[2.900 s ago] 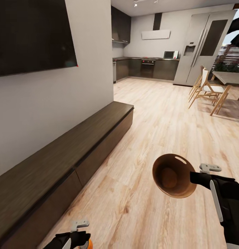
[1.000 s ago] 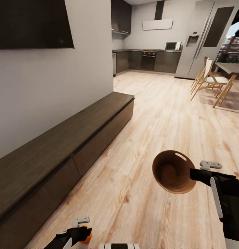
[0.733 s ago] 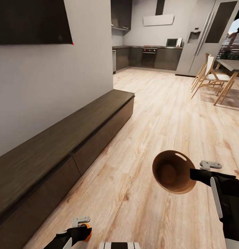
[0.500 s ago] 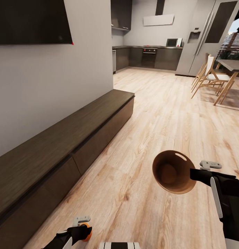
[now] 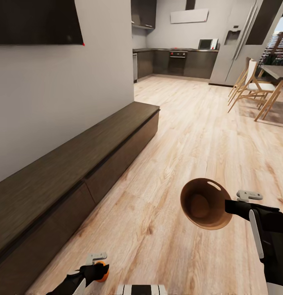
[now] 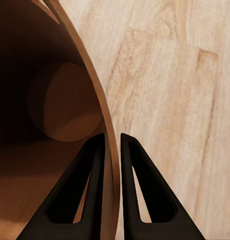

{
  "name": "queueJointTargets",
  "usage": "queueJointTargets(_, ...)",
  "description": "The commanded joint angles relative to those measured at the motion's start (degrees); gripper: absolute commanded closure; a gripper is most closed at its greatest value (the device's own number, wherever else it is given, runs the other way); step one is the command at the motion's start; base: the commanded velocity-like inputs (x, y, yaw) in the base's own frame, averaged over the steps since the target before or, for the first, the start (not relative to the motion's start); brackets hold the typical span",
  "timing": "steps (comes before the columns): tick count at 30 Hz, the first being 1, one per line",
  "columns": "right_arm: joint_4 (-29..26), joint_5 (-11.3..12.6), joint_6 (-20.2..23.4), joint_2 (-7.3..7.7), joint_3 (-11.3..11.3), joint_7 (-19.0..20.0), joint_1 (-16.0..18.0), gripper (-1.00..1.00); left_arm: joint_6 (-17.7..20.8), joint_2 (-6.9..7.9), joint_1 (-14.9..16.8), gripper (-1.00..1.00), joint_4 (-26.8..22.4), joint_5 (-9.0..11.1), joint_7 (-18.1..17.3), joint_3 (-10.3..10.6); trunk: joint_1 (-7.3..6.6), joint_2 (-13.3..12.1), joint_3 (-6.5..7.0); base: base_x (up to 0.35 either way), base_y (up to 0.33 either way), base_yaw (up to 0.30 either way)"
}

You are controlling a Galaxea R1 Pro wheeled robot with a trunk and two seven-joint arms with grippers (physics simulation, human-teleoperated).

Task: Put the three can of soda from the living room inside the tash can in the kitchen.

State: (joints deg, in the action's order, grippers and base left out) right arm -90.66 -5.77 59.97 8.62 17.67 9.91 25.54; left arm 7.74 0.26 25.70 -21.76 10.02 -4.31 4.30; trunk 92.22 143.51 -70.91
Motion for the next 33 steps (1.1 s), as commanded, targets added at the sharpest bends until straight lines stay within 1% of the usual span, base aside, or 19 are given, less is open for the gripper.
queueJointTargets(1, -0.04, 0.82, 0.03, 0.00, -0.01, 0.20, 0.04, 1.00, -0.04, 0.00, 0.08, -1.00, 0.01, 0.00, 0.00, 0.00, 0.02, 0.02, -0.22, 0.000, 0.000, 0.000)
queueJointTargets(2, -0.04, 0.83, 0.03, 0.00, -0.01, 0.20, 0.04, 1.00, -0.09, 0.00, 0.23, -1.00, 0.03, 0.00, 0.00, 0.00, 0.04, 0.03, -0.44, 0.000, 0.000, 0.000)
queueJointTargets(9, -0.04, 0.85, 0.03, 0.00, -0.01, 0.20, 0.04, 1.00, -0.29, -0.05, 0.69, -1.00, -0.04, 0.00, 0.00, -0.04, 0.04, 0.03, -0.44, 0.000, 0.000, 0.000)
queueJointTargets(14, -0.04, 0.85, 0.03, 0.04, -0.01, 0.20, 0.04, 1.00, -0.29, -0.08, 0.74, -1.00, -0.59, 0.00, 0.00, -0.11, 0.17, 0.10, -1.55, 0.000, 0.000, 0.000)
queueJointTargets(23, -0.04, 0.85, 0.03, 0.06, -0.01, 0.20, 0.04, 1.00, -0.27, -0.08, 0.76, -1.00, -0.67, 0.00, 0.00, -0.16, 0.17, 0.10, -1.55, 0.000, 0.000, 0.000)
queueJointTargets(26, -0.04, 0.85, 0.03, 0.13, -0.01, 0.20, 0.04, 1.00, -0.32, -0.08, 0.76, -1.00, -0.66, 0.00, 0.00, -0.14, 0.25, 0.14, -2.22, 0.000, 0.000, 0.000)
queueJointTargets(33, -0.04, 0.85, 0.03, 0.22, -0.01, 0.20, 0.04, 1.00, -0.35, -0.08, 0.76, -1.00, -0.54, 0.00, 0.00, -0.13, 0.25, 0.14, -2.22, 0.000, 0.000, 0.000)
